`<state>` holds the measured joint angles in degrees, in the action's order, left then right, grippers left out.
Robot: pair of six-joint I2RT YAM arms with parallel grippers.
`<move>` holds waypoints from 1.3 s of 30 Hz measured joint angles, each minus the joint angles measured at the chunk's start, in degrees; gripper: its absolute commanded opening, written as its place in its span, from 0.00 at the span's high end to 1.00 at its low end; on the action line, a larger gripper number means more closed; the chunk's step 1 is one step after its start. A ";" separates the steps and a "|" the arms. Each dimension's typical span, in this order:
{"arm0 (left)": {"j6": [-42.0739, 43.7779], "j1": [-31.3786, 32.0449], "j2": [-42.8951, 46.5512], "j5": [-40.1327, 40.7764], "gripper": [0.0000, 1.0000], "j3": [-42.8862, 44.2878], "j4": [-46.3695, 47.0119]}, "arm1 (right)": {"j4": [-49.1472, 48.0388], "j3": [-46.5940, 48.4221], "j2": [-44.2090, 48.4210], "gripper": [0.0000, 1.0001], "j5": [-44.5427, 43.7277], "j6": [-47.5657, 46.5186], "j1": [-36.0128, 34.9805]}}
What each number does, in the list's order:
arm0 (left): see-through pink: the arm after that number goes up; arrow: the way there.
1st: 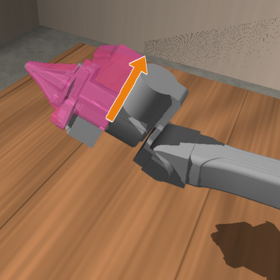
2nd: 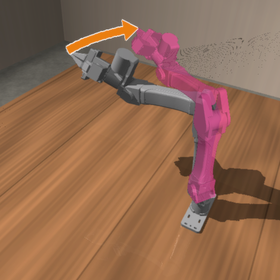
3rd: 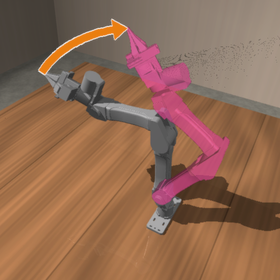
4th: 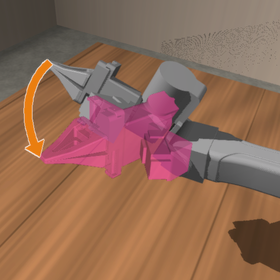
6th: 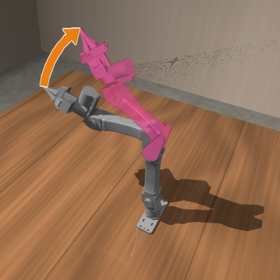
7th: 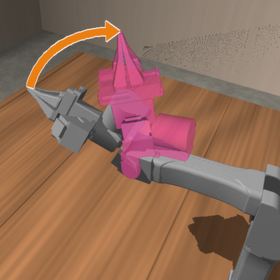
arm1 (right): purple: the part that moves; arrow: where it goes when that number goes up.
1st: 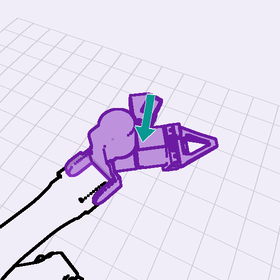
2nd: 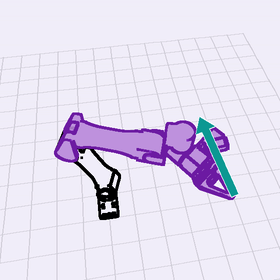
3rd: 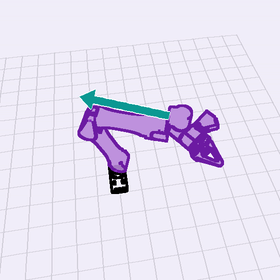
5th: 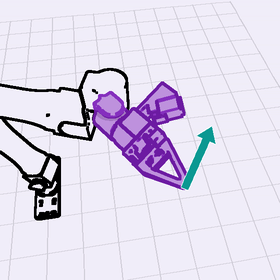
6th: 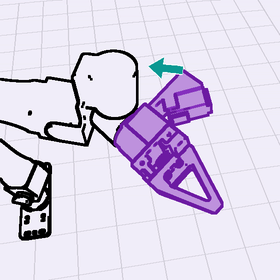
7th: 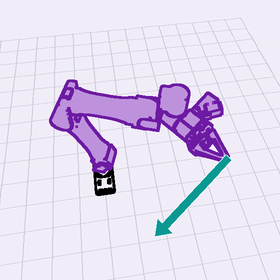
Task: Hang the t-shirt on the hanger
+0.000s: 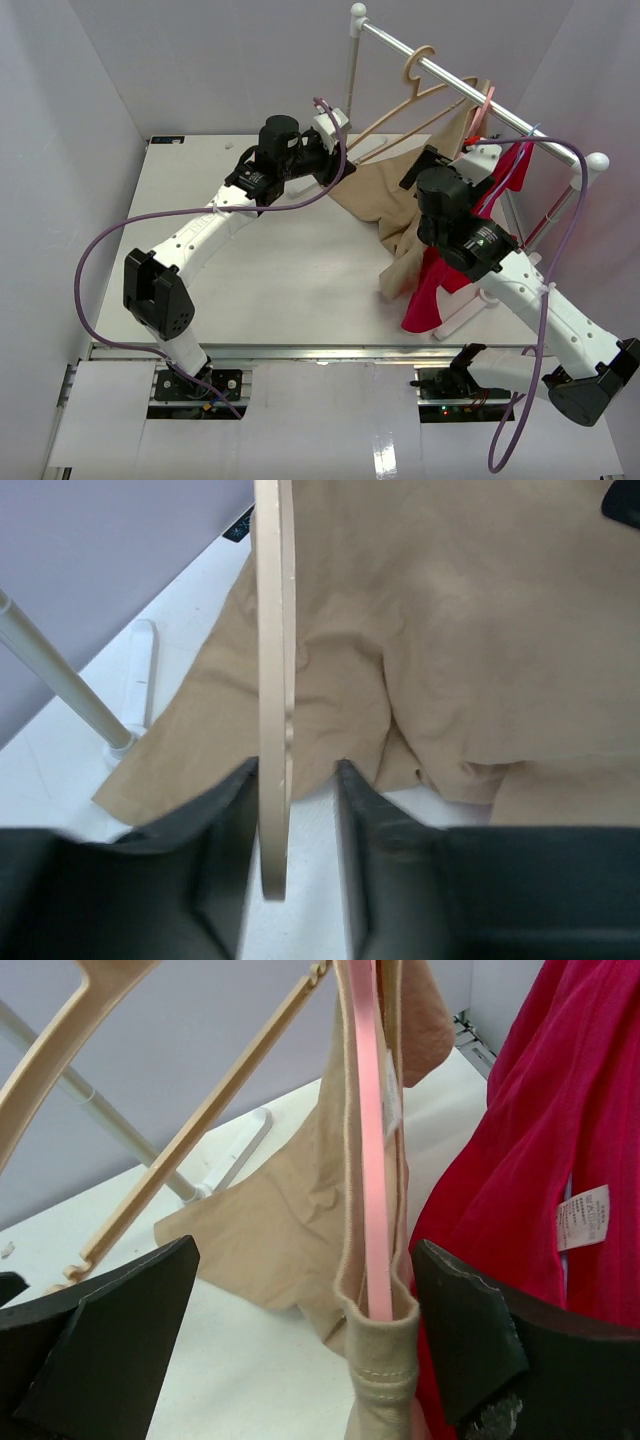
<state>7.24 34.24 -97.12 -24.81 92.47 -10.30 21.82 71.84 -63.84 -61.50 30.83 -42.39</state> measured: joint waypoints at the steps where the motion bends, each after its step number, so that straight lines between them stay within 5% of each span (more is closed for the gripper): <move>1: 0.04 0.00 0.00 0.01 0.28 0.01 -0.09 | 0.44 0.59 0.25 0.09 0.71 -0.31 0.00; 5: -0.42 0.00 0.03 1.43 0.02 0.04 -0.98 | 4.10 3.73 1.86 0.10 3.31 -2.17 0.00; 13: -2.27 -0.01 3.72 6.24 0.02 -0.74 -2.41 | 13.01 10.73 6.13 0.10 9.88 -7.36 0.02; 24: -10.48 -0.04 25.15 14.02 0.02 -13.66 -2.60 | 18.25 19.21 3.22 0.10 26.12 -17.22 0.02; 30: -18.31 -0.04 39.53 16.05 0.02 -29.47 2.11 | 11.81 11.30 4.28 0.10 40.64 -21.30 0.11; 39: -25.16 -0.02 46.70 16.60 0.02 -51.59 12.06 | -4.01 -8.28 11.31 0.10 57.44 -22.85 -0.50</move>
<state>-17.92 34.22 -50.42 -8.21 40.88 1.76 17.81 63.55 -52.53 -4.05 7.98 -42.89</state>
